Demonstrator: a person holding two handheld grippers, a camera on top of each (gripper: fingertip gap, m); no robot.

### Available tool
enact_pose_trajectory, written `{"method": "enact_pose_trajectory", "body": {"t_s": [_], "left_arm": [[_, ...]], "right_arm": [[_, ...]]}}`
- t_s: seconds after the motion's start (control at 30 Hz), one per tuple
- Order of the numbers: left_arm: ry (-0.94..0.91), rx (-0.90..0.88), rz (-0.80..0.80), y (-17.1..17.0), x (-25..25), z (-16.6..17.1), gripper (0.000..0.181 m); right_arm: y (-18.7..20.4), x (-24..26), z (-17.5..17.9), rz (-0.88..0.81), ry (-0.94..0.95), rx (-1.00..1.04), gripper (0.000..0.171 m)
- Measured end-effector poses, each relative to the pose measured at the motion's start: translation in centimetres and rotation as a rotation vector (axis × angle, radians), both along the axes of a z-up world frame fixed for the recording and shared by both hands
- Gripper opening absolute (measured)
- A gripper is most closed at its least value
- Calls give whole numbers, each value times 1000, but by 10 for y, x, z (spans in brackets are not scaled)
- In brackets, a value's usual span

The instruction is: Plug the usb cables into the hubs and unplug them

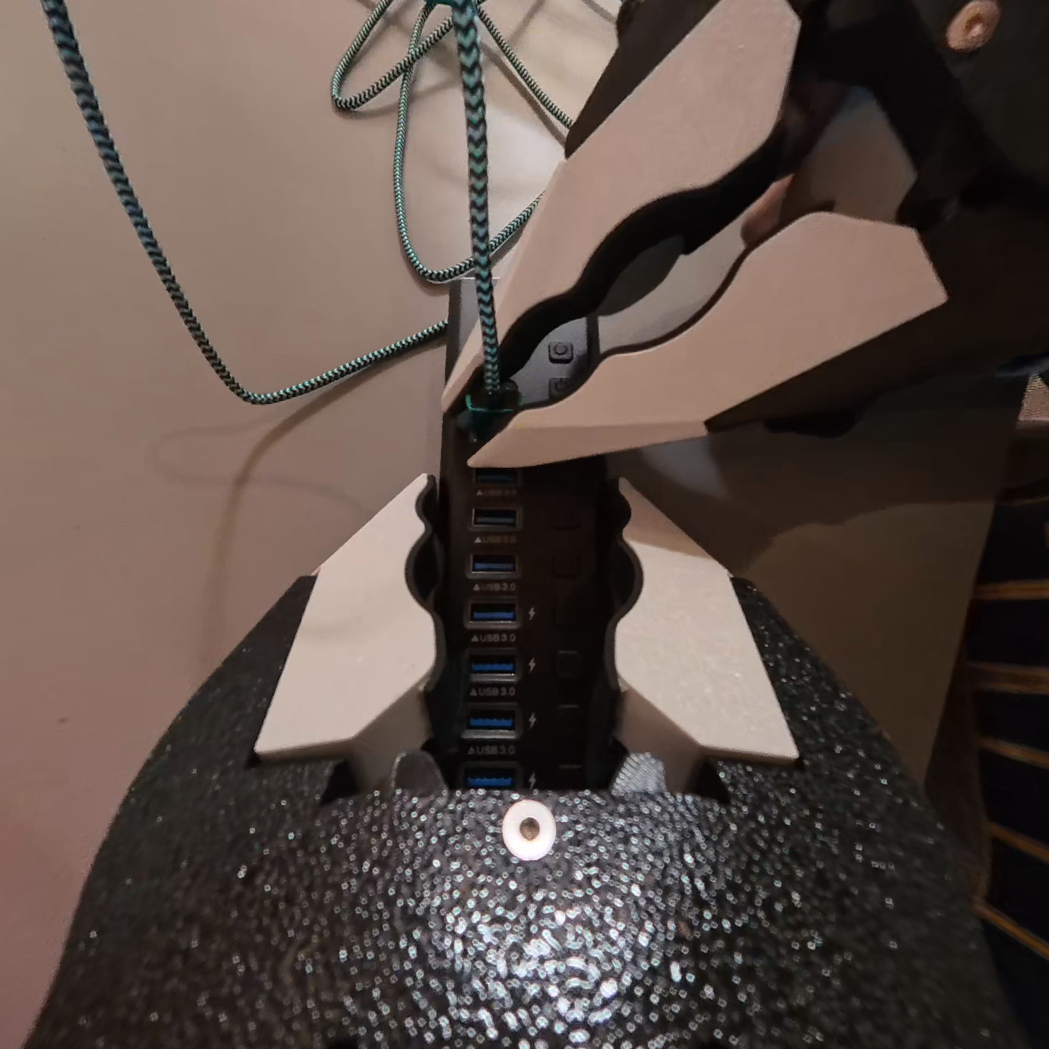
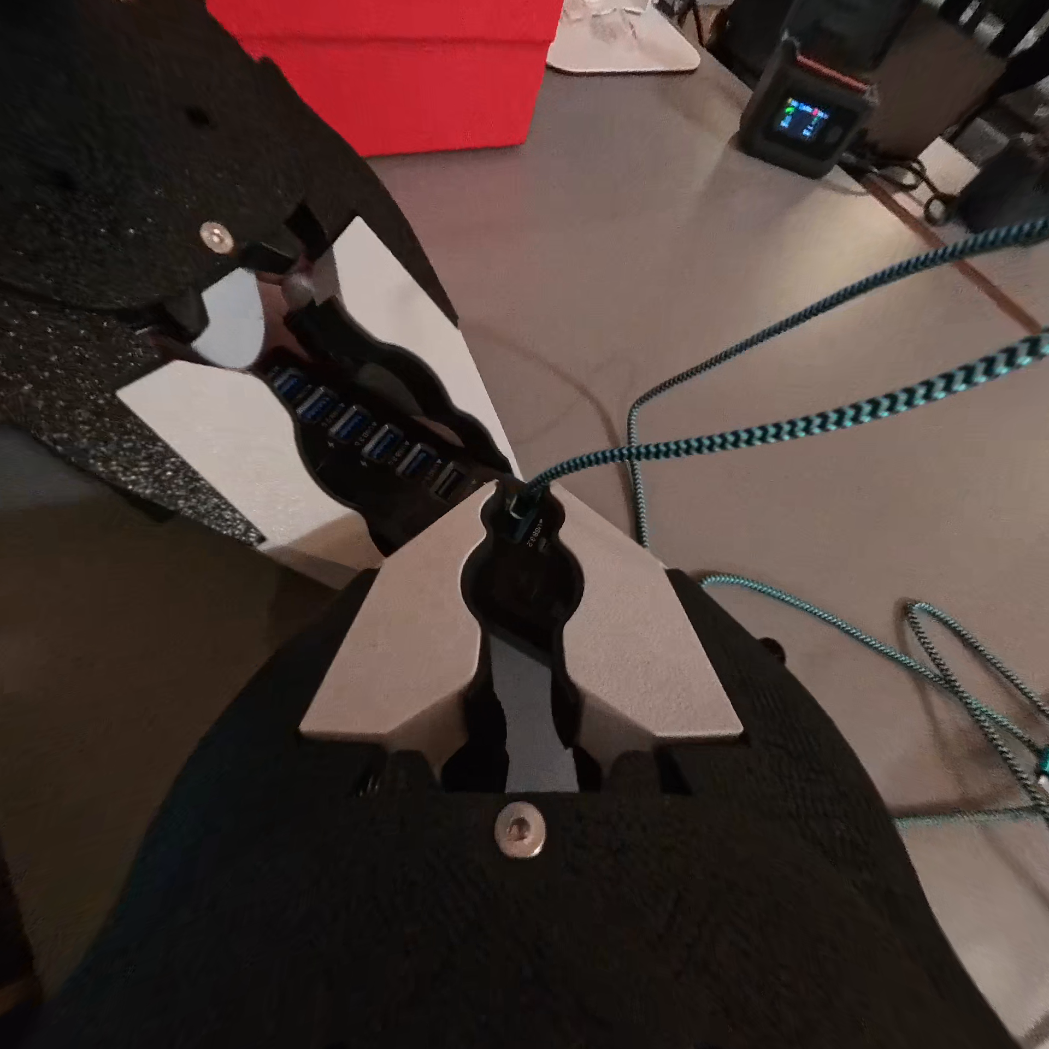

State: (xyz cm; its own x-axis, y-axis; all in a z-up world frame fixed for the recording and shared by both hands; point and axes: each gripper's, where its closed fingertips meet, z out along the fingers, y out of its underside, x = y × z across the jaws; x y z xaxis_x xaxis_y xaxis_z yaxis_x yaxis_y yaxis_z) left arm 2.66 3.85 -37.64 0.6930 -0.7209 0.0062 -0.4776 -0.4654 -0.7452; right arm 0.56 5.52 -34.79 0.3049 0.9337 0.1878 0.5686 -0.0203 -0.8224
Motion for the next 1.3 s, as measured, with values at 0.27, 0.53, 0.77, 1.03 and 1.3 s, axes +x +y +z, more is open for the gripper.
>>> {"method": "enact_pose_trajectory", "body": {"t_s": [0.27,0.53,0.77,1.03,1.3], "left_arm": [[5,-6,-101,-4,1,0,66],[-41,36,-22,1,1,1,58],[-43,36,-20,1,1,1,58],[-45,37,-2,1,0,1,58],[-45,38,49,4,-4,2,58]], "right_arm": [[-7,3,-1,265,-41,-7,18],[-3,4,0,67,0,-97,11],[-1,5,1,-93,73,-43,8],[1,4,3,-102,83,-9,6],[4,-1,5,-133,53,86,4]]}}
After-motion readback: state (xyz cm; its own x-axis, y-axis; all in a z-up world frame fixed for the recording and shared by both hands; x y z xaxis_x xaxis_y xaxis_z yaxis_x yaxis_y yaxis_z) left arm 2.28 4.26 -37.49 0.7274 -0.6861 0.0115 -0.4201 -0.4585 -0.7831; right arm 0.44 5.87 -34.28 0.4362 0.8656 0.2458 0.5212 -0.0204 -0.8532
